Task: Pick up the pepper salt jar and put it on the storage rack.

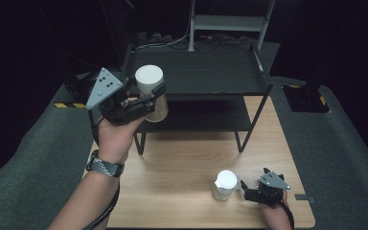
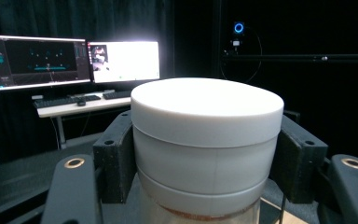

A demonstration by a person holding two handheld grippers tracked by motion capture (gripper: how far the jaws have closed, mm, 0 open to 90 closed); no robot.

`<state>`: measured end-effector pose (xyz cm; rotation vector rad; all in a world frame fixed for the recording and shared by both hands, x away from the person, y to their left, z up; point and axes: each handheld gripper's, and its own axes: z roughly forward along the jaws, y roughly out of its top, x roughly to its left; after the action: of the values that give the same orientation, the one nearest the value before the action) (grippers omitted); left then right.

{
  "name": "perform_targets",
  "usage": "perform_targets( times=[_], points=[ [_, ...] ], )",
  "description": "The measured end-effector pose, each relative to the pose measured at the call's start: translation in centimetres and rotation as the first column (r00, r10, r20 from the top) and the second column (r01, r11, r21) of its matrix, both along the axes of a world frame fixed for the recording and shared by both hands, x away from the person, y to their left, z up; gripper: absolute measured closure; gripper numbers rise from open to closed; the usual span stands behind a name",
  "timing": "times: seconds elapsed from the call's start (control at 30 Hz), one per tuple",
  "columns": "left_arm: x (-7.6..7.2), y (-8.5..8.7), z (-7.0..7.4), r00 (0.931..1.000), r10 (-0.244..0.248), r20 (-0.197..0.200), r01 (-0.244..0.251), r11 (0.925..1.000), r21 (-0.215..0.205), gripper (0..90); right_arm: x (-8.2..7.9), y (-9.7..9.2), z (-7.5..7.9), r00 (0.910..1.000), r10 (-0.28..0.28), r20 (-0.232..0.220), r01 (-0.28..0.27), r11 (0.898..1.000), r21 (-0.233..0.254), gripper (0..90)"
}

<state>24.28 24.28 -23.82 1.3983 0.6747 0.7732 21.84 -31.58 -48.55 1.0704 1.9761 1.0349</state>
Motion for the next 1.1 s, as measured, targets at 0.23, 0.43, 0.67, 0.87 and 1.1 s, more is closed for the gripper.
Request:
perform_targets(
  times=[0.23, 0.43, 0.67, 0.87, 1.1],
  points=[
    [0.7, -0.8, 1.3, 1.0000, 0.009, 0.001, -0.009, 1.0000, -0.003, 33.8, 0.0, -0.1, 0.0, 1.0000, 0.001, -0.001, -0.001, 1.000, 0.003, 0.0],
    [1.8, -1.4, 1.8, 0.9999, 0.016, 0.002, -0.016, 0.9999, -0.006, 33.8, 0.0, -0.1, 0.0, 1.0000, 0.000, -0.002, 0.000, 1.000, 0.004, 0.0],
    [3.2, -2.1, 2.3, 0.9995, 0.032, 0.002, -0.032, 0.9994, -0.012, 33.8, 0.0, -0.2, 0.0, 1.0000, 0.001, -0.001, -0.001, 1.000, 0.009, 0.0],
    [4.4, -2.8, 2.9, 0.9986, 0.053, -0.002, -0.053, 0.9986, -0.003, 33.8, 0.0, -0.3, -0.1, 1.0000, 0.002, 0.002, -0.002, 1.000, 0.014, 0.0],
    [5.8, -3.4, 3.0, 0.9973, 0.072, -0.011, -0.073, 0.9972, -0.015, 33.8, 0.0, -0.3, -0.1, 1.0000, 0.004, 0.003, -0.004, 1.000, 0.017, 0.0]
  ],
)
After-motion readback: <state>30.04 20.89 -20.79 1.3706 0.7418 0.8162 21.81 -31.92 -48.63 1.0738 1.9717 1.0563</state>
